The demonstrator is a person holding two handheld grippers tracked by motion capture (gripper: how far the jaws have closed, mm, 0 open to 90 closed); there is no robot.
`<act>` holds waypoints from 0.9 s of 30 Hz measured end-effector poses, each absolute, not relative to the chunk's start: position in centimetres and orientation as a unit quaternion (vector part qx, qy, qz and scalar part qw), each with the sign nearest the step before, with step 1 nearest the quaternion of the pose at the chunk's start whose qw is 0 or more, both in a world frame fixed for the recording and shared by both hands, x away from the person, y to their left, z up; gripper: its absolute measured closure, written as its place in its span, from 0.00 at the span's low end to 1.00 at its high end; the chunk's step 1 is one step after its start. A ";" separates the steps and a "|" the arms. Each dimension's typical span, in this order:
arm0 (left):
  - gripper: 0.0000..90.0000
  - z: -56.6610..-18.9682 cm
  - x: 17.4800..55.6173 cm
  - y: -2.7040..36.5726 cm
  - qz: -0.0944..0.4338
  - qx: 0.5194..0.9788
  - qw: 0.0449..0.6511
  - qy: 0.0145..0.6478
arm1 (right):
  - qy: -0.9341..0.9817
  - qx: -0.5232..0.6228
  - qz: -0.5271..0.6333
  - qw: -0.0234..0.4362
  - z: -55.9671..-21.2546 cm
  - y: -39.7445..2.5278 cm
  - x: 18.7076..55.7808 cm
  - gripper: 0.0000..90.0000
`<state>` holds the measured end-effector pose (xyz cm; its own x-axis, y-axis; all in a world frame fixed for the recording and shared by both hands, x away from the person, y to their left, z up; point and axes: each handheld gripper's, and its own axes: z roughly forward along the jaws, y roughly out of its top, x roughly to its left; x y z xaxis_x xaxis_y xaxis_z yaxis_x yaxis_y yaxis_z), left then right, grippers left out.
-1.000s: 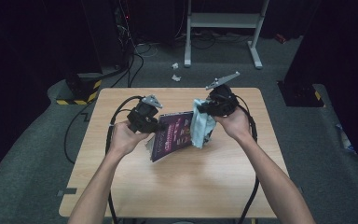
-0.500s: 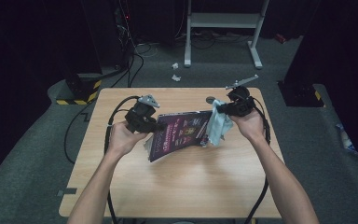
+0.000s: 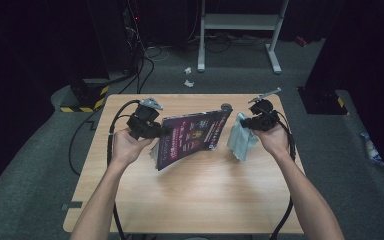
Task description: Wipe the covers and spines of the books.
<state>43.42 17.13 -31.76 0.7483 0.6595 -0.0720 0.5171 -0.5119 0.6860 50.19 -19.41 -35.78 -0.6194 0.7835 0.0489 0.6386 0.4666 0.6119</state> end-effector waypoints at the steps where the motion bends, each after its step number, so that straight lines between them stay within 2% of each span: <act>1: 0.93 -31.8 43.5 17.3 0.103 0.862 0.358 0.344 | 0.848 0.421 0.299 0.121 -36.0 -19.5 50.1 0.95; 15: 0.93 -32.1 44.7 19.8 0.133 0.823 0.352 0.426 | 0.846 0.449 0.265 0.110 -39.6 -21.7 49.3 0.95; 27: 0.93 -32.4 45.2 21.6 0.171 0.791 0.346 0.475 | 0.841 0.461 0.260 0.111 -40.6 -22.9 49.0 0.95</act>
